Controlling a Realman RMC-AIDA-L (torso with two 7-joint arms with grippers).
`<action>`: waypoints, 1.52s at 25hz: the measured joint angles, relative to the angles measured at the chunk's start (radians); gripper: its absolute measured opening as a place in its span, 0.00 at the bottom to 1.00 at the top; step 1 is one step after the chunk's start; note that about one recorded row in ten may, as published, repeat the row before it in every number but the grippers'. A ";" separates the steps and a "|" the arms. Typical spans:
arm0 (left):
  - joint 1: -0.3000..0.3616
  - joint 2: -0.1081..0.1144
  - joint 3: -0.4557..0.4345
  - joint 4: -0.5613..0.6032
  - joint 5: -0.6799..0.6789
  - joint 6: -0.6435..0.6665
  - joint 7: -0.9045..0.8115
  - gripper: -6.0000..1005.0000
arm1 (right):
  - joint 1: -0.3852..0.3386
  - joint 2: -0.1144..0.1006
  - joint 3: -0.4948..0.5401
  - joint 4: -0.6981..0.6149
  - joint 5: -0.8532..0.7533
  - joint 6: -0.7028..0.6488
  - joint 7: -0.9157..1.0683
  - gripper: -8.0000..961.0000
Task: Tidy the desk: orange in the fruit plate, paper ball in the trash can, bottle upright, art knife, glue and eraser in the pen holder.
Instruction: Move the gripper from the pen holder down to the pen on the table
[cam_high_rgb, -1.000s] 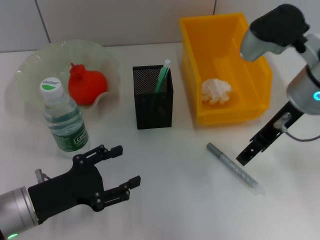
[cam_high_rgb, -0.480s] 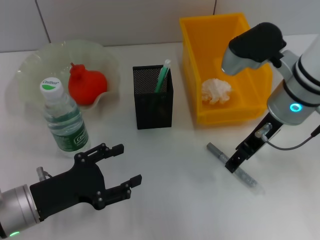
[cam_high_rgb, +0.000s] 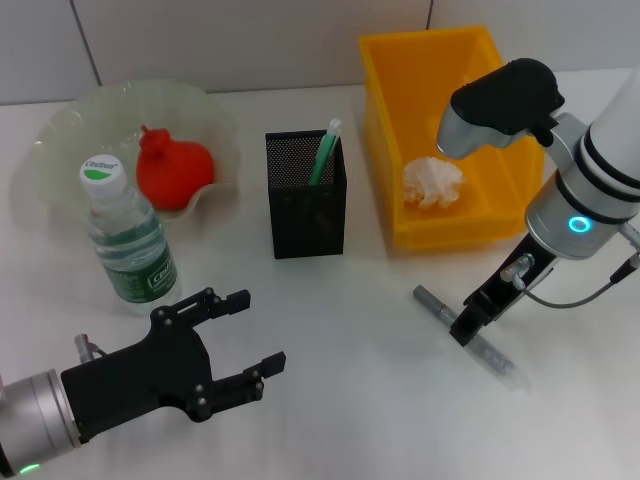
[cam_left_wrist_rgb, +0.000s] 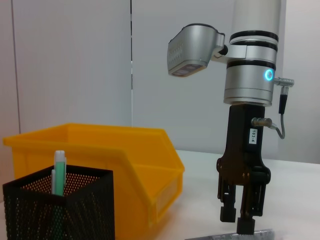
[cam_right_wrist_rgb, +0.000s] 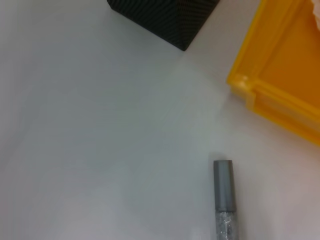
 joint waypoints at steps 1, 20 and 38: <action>-0.001 0.000 0.000 0.000 0.000 0.001 0.000 0.78 | 0.000 0.000 -0.001 0.000 0.001 0.002 0.000 0.62; -0.009 -0.002 0.000 -0.007 0.004 0.004 0.000 0.78 | 0.016 0.000 -0.039 0.056 0.003 0.030 -0.001 0.49; -0.009 -0.002 0.000 -0.008 0.004 0.005 0.000 0.78 | 0.015 -0.001 -0.062 0.070 0.013 0.027 -0.001 0.35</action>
